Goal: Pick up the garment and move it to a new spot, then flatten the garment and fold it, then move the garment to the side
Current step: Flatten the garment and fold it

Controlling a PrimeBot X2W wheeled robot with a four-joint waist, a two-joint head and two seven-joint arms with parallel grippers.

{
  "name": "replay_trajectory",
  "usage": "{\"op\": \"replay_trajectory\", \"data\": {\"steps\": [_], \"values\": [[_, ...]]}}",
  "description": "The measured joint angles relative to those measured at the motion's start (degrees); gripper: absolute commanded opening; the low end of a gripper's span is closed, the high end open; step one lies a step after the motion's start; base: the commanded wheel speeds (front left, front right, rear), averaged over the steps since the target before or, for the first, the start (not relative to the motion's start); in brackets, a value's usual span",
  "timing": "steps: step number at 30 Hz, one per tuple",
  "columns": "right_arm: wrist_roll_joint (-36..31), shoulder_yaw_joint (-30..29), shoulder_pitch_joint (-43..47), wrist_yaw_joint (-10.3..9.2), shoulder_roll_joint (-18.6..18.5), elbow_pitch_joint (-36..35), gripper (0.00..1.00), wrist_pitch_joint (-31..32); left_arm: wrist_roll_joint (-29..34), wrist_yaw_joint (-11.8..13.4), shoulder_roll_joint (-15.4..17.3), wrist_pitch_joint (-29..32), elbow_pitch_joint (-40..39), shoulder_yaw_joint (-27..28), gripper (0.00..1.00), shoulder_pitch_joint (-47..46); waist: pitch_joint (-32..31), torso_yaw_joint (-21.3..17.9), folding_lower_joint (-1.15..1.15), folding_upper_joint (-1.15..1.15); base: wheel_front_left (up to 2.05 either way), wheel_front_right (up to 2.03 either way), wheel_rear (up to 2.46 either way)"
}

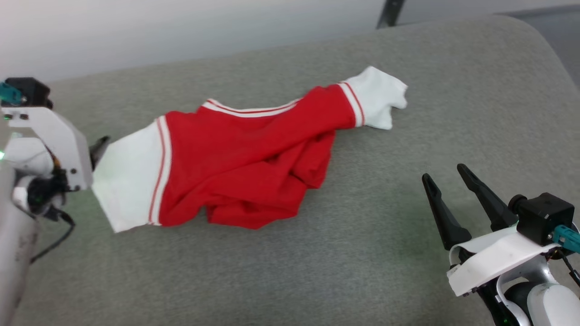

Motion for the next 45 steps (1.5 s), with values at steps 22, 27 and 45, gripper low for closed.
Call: {"op": "replay_trajectory", "data": {"steps": [22, 27, 45], "values": [[-1.04, 1.41, 0.71, 0.0, 1.41, -4.97, 1.0, 2.37, -5.71, -0.79, 2.61, 15.19, 12.17, -5.64, 1.0, -7.95, 6.19, -6.16, 0.0, 0.0, 0.0, 0.0, 0.0], [-1.05, 1.53, 0.05, 0.0, 1.41, -5.22, 1.0, 2.43, -8.31, -0.8, 3.81, 18.49, 9.56, -7.05, 1.0, -8.29, 7.08, -5.88, 0.0, 0.0, 0.0, 0.0, 0.0], [5.34, 6.66, -20.0, 0.0, -7.86, 4.28, 1.0, 12.36, -11.58, -0.87, 3.65, 18.91, 5.09, -12.49, 0.0, -11.57, 10.26, -3.25, 0.0, 0.0, 0.0, 0.0, 0.0]]}}
